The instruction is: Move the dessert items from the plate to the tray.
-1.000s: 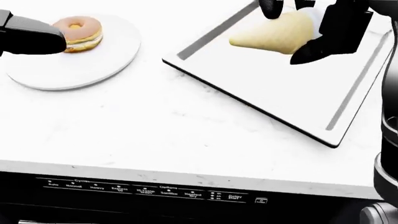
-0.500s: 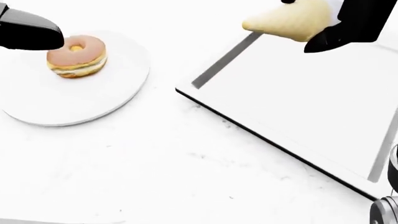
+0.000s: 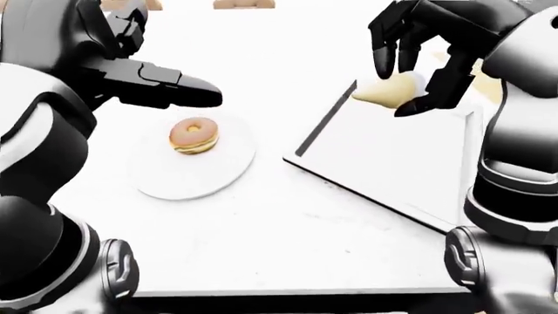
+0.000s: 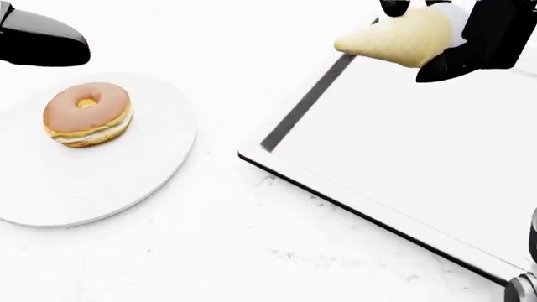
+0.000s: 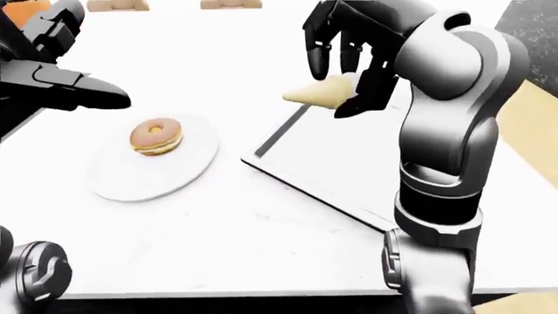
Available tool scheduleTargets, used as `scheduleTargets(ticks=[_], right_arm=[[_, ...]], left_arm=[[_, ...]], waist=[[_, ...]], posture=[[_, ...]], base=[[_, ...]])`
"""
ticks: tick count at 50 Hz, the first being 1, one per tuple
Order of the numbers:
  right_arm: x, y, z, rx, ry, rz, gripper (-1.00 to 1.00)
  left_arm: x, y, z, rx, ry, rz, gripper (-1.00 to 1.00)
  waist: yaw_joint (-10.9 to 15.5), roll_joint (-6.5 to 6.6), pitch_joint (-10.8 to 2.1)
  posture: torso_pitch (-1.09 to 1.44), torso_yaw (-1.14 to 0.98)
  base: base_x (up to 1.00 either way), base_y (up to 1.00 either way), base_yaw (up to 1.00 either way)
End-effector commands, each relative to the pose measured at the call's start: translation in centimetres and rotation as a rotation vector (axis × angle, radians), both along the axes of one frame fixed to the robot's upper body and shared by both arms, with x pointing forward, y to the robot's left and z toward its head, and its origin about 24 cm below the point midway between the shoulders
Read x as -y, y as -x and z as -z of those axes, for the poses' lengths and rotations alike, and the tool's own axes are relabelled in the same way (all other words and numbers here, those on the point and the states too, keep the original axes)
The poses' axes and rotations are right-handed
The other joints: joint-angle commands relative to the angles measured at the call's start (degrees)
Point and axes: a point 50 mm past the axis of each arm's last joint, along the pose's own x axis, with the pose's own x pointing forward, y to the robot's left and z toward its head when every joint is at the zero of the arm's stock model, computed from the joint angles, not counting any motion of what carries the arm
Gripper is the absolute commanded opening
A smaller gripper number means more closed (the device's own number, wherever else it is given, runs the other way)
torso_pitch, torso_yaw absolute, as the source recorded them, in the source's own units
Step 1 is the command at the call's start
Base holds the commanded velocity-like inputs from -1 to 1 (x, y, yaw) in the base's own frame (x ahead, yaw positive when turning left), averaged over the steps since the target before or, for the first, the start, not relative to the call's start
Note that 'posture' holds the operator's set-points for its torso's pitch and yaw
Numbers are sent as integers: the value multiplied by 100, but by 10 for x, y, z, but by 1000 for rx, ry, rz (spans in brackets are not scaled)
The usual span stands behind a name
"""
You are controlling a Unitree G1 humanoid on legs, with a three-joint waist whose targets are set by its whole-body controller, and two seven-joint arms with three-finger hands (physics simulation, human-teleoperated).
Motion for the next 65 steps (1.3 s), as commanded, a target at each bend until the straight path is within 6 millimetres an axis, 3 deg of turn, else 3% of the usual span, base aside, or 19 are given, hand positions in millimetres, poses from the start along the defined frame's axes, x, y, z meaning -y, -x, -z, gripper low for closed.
scheduleTargets(ticks=[1, 2, 9, 29, 39, 46, 65], right_arm=[[-2, 3, -6, 34, 9, 1, -98], [-1, 4, -7, 33, 12, 3, -98], [15, -1, -6, -31, 34, 102, -98], [76, -14, 11, -262, 78, 525, -100], [97, -48, 19, -253, 55, 630, -100], [104, -61, 14, -173, 41, 679, -100], [110, -67, 58, -298, 66, 702, -100]], left_arm=[[-1, 4, -7, 36, 3, -6, 100], [0, 5, -7, 37, 1, -3, 100], [-1, 7, -9, 39, -4, -4, 100], [-2, 7, -9, 39, -6, -6, 100], [-1, 5, -4, 35, -3, -3, 100], [-1, 4, -3, 33, -3, -4, 100], [-1, 5, -2, 32, -5, -1, 100]], waist=[[36, -31, -91], [6, 32, -47], [-160, 200, -117], [-161, 141, -128], [-163, 171, -151], [-142, 188, -161], [-104, 152, -180]], posture=[[0, 0], [0, 0], [0, 0], [0, 0], [0, 0], [0, 0], [0, 0]], base=[[0, 0, 0], [0, 0, 0], [0, 0, 0], [0, 0, 0], [0, 0, 0], [0, 0, 0], [0, 0, 0]])
